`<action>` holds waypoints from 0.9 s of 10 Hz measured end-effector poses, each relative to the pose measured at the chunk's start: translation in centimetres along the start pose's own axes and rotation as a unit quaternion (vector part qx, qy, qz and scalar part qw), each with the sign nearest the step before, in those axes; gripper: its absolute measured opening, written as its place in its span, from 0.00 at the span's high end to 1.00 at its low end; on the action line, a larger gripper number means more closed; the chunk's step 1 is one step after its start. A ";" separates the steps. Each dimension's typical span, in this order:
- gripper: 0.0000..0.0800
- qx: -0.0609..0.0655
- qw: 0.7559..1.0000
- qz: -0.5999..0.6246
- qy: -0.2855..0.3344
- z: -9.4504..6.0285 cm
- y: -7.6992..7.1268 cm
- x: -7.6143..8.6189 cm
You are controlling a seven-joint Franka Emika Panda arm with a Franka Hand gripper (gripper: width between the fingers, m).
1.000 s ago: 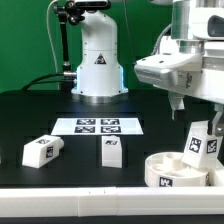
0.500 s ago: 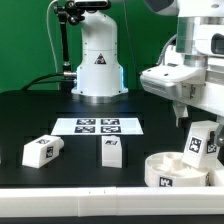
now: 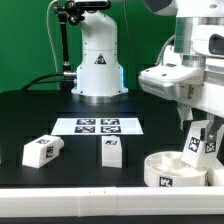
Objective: Assemble stool
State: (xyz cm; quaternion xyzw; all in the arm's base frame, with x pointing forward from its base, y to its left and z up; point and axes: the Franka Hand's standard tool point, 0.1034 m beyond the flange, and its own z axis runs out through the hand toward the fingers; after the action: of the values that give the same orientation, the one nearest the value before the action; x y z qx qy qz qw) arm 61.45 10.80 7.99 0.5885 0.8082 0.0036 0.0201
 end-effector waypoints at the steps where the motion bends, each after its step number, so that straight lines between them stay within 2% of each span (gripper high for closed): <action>1: 0.58 0.000 1.000 0.000 0.000 0.0 0.0 -0.1; 2: 0.58 0.000 1.000 0.002 0.000 0.0 0.0 -0.1; 6: 0.58 0.003 0.984 0.176 0.002 0.0 -0.3 -0.5; 9: 0.58 0.010 0.940 0.340 0.020 0.2 -0.5 -1.2</action>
Offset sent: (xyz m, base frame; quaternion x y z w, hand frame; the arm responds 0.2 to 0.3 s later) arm 0.0000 0.0000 0.0000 0.0000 0.0000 0.1938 0.9810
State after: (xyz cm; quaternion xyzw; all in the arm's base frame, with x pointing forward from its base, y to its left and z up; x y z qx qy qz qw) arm 61.30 9.48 7.85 0.8280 0.5605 0.0142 -0.0042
